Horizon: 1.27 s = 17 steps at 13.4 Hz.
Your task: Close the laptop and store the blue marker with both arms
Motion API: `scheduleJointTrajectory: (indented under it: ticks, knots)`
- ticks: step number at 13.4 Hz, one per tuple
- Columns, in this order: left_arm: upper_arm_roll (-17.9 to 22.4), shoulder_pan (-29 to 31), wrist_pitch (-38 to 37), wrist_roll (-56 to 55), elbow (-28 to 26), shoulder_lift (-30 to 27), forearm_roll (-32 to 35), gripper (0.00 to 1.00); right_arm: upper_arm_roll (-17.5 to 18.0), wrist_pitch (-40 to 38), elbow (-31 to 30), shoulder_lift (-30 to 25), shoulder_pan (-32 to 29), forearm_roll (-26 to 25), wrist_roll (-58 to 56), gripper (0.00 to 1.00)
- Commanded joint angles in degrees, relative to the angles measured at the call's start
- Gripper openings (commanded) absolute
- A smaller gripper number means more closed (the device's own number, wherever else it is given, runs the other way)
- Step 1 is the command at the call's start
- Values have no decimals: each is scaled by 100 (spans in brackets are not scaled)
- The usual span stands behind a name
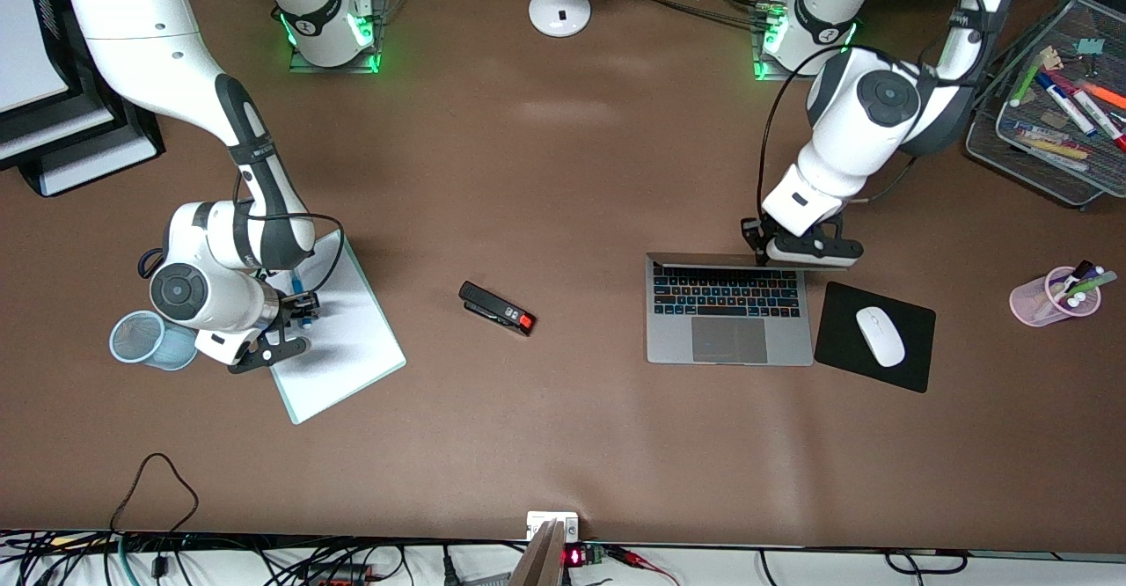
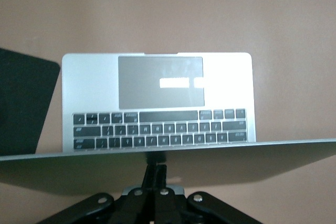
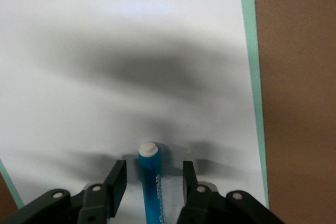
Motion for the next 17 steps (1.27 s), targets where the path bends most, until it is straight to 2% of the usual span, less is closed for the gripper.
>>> scheduleJointTrajectory:
  ticks: [1, 5, 10, 12, 17]
  knots:
    - [-19, 57, 419, 74, 314, 536, 130, 0, 2, 55, 44, 41, -2, 55, -116, 47]
    - [-10, 57, 737, 74, 638, 1116, 138, 0, 2, 55, 52, 67, -2, 55, -116, 44]
    - [-10, 57, 737, 83, 982, 1653, 208, 0, 2, 64, 87, 102, 7, 55, -107, 35]
    - [16, 83, 737, 74, 1052, 1811, 402, 0, 2, 64, 175, 155, 7, 55, -116, 25]
    - [25, 74, 1089, 74, 1122, 2206, 411, 0, 2, 64, 175, 155, 16, 55, -116, 19]
